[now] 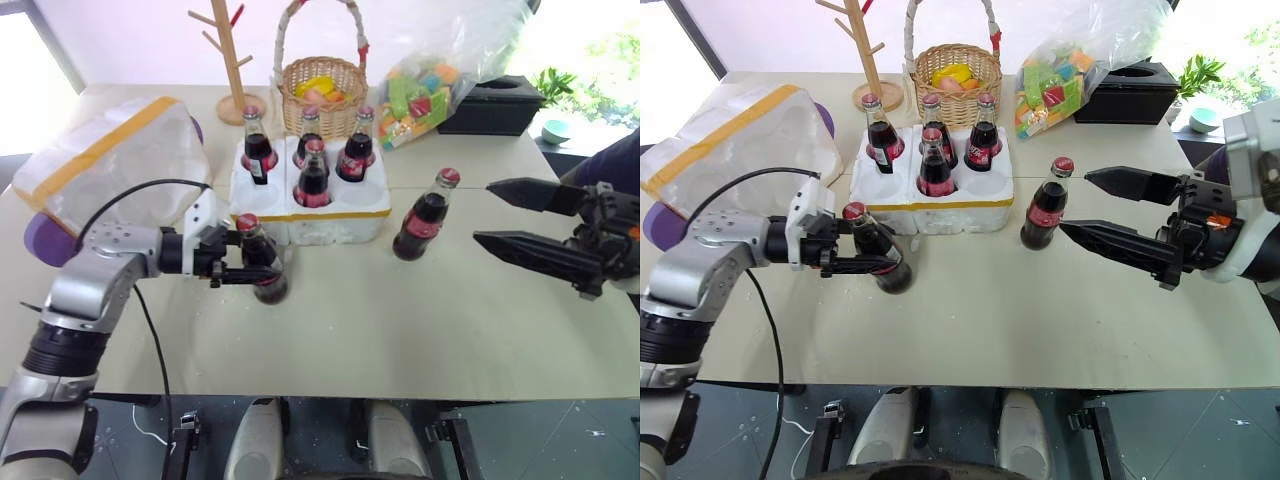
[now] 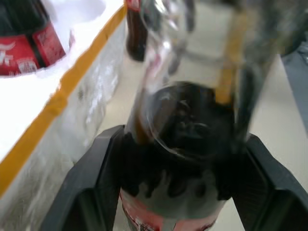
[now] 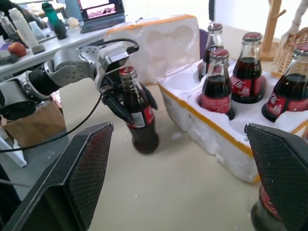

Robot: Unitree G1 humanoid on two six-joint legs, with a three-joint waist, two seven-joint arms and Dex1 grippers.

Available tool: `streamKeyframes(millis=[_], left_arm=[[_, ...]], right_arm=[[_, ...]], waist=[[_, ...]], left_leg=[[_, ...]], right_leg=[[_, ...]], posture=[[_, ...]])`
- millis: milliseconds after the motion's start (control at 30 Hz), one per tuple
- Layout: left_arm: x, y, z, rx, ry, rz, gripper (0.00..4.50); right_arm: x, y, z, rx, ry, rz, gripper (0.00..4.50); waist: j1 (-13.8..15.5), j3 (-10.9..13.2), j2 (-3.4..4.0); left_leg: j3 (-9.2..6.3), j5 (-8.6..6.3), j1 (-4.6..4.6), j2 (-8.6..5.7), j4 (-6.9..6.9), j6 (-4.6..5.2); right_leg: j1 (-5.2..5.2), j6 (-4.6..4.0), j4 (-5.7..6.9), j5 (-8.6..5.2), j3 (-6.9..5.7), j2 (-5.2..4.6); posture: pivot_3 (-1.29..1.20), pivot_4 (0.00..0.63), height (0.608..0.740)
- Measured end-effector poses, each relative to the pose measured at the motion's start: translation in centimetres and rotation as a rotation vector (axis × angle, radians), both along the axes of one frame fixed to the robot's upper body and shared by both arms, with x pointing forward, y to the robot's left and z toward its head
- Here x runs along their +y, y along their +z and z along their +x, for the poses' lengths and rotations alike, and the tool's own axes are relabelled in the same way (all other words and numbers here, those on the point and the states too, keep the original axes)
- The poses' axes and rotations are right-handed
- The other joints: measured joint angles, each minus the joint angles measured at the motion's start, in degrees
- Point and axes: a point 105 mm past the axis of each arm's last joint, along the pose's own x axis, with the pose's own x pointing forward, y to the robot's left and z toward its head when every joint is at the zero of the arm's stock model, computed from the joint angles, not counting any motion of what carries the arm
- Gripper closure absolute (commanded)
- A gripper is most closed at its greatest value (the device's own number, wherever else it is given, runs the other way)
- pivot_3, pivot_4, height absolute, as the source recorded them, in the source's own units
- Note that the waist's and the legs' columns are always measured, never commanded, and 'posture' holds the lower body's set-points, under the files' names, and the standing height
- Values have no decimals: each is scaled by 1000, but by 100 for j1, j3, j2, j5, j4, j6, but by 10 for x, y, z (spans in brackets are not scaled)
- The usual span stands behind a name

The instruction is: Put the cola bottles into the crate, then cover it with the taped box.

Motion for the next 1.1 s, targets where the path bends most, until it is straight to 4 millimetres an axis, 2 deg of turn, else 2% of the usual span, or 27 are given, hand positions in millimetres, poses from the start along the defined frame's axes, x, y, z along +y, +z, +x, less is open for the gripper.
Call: streamKeyframes(millis=[67,200,300,367,433,533,567,667,900,1100], left_arm=[[6,13,-2,52,-2,-33,1794],[8,74,0,11,-38,-167,1794],[12,122,17,-103,-4,-271,1794],[20,135,31,-168,52,-273,1794],[28,131,44,-206,101,-230,1794],[42,104,73,-152,182,-169,1794],[42,103,76,-141,178,-192,1794],[35,105,85,-184,152,-161,1794],[4,89,102,-197,103,-192,1794],[-4,71,105,-193,103,-160,1794]], right_arm=[[-1,-1,1,4,-6,4,0],[-1,-2,2,6,-7,8,0],[0,-3,2,8,-6,8,0],[0,-3,2,8,-6,6,0],[-1,-4,3,7,-10,5,0],[-1,-4,3,6,-10,15,0],[-1,-5,3,8,-12,19,0],[0,-5,3,2,-12,23,0],[-1,-13,2,18,-35,16,0],[-3,-15,3,26,-53,20,0]], waist=[[8,2,0],[49,5,-5],[26,4,-6],[5,3,-4],[-27,2,-2],[-8,4,-5],[5,7,-11],[32,8,-16],[-18,3,-17],[-197,-2,-9]], left_leg=[[-1,0,-5,1,1,0],[-6,0,-13,-2,16,0],[-5,0,-8,-4,21,0],[-3,0,-2,-4,20,1],[-1,0,4,-3,11,1],[-5,1,-3,3,7,1],[-7,1,-7,4,9,1],[-5,1,-10,2,12,1],[-3,-1,-4,5,33,3],[-5,-4,5,14,28,10]], right_leg=[[-5,0,2,0,0,2],[0,3,2,-1,-2,1],[7,5,4,0,0,0],[7,6,11,1,1,1],[6,6,13,1,1,2],[-4,14,16,6,0,12],[-5,22,16,10,0,14],[-2,24,10,11,0,11],[6,9,17,8,6,10],[5,22,26,16,6,20]], posture=[[0,150,740],[0,150,740],[0,150,740],[0,150,740],[0,150,740],[0,150,740],[0,150,740],[0,150,740],[0,150,740],[0,150,740]])
